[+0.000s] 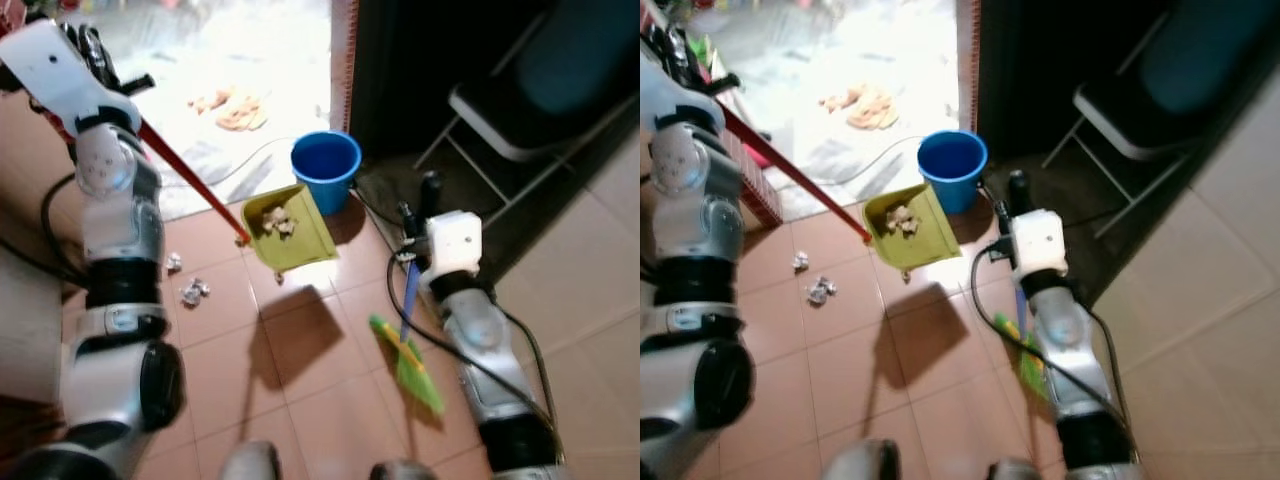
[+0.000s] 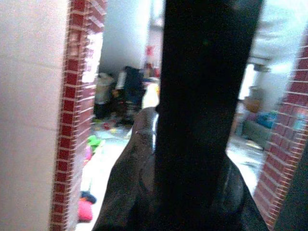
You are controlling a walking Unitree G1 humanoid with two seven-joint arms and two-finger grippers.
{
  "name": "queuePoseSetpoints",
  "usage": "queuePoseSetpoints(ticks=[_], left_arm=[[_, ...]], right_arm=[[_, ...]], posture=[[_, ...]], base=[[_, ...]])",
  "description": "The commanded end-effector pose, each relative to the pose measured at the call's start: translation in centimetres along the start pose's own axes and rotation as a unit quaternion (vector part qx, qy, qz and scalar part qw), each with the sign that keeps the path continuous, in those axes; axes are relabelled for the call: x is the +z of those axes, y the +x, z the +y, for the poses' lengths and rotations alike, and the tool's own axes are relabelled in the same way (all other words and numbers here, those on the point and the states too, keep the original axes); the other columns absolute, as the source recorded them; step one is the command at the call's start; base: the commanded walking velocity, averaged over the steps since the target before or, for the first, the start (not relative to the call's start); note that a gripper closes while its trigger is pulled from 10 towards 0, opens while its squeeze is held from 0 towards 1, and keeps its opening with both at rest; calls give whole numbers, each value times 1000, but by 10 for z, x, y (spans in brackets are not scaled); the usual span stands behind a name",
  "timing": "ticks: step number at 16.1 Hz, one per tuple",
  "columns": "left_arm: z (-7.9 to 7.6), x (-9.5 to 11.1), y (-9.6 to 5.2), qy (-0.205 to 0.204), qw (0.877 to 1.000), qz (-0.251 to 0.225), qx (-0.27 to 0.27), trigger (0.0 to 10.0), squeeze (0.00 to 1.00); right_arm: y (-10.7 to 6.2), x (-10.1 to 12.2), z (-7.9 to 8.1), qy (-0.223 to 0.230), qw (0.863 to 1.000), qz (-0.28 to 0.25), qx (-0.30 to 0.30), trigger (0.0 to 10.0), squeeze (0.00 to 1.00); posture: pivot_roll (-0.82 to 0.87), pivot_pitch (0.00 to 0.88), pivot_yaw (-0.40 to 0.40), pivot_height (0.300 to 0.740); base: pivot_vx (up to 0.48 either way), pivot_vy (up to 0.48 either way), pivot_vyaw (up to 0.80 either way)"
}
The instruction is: Sweep floor
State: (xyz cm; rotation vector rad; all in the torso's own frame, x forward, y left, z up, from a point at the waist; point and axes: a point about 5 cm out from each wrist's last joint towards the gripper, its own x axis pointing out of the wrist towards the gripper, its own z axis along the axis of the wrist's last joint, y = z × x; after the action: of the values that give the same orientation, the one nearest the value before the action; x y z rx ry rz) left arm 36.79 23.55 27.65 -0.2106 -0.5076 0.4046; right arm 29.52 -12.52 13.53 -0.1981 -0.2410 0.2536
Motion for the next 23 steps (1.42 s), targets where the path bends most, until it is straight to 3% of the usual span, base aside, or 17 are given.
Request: queuePoseSetpoints(ticks=[1,18,23], left_arm=[[-19,29,6,-27,997,-69,-27,10000,0],[-19,36,12,-17,996,-85,-15,10000,0],[-21,34,10,-4,996,-92,-11,10000,0]], right_arm=[[-3,4,-7,-12,1000,-16,-9,10000,0],[-2,2,-4,-17,1000,-21,3,10000,0],[-3,3,-2,-14,1000,-23,7,10000,0]], posture=[[-84,66,58,740],[-83,55,62,740],[-83,54,65,740]], base=[[472,0,-456],[461,0,89],[394,275,0]])
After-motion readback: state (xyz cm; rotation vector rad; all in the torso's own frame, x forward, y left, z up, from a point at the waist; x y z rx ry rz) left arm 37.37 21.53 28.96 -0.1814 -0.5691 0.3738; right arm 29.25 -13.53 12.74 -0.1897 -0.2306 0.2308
